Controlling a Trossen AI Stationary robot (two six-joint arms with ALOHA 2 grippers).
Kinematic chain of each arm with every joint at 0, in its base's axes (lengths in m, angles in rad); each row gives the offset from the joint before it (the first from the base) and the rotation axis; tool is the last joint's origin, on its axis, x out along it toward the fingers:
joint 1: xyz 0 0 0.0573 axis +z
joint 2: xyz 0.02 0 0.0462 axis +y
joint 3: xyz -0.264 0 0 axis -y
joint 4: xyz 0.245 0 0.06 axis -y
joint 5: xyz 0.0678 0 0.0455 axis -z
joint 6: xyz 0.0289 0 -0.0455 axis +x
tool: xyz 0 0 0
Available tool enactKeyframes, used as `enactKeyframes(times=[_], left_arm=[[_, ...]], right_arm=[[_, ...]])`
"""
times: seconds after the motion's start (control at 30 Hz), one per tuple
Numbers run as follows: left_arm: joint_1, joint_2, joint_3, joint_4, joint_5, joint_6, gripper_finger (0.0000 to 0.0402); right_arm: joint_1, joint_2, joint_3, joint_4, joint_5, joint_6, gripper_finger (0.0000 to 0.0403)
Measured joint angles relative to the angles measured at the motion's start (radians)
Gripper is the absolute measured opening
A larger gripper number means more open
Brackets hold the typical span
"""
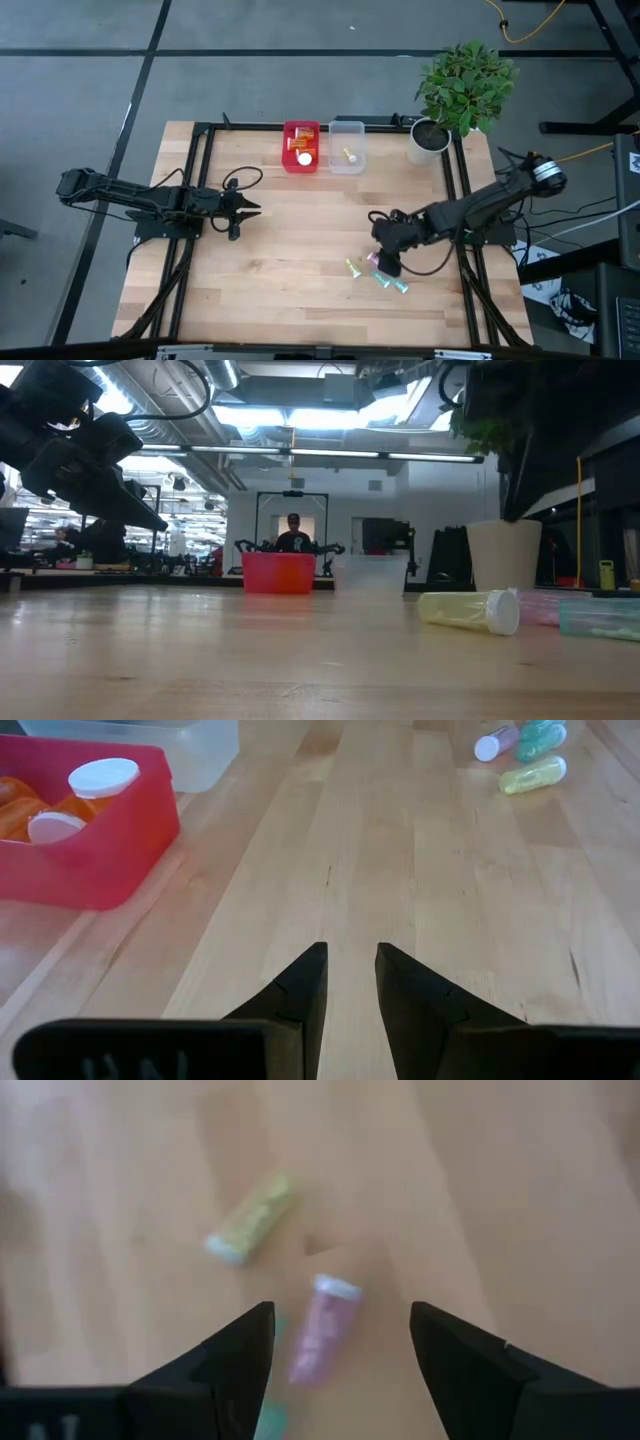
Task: Pick and place medicine bottles into bin by pill shape (circle, oval)
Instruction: Put the small purple pill bottle into the transparent bin
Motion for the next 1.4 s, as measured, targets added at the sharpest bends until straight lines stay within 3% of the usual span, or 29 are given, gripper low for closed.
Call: enactKeyframes(times=[0.07,0.27,0.57,0.73,1.0,1.27,1.4], left_arm=[[0.000,0.000,0.000,0.000,0.000,0.000,0.0082],[0.000,0.000,0.000,0.000,0.000,0.000,0.0082],[0.000,0.000,0.000,0.000,-0.005,0.002,0.0082],[0.000,0.000,0.000,0.000,-0.005,0.001,0.0082],[0.000,0.000,0.000,0.000,-0.006,0.001,0.0082],[0.000,0.000,0.000,0.000,-0.006,0.001,0.0082],[0.000,0.000,0.000,0.000,-0.006,0.001,0.0082]], right_arm=[[0.005,0.019,-0.012,0.007,0.017,0.063,0.0236],[0.006,0.074,-0.038,0.017,-0.069,0.162,0.0236],[0.006,0.190,-0.050,0.109,-0.163,0.152,0.0236],[-0.001,0.244,-0.050,0.112,-0.161,0.146,0.0236],[-0.060,0.283,-0.046,0.108,-0.193,0.028,0.0233],[-0.091,0.286,-0.032,0.096,-0.196,-0.005,0.0164],[-0.107,0.290,-0.015,0.089,-0.133,-0.079,0.0121]])
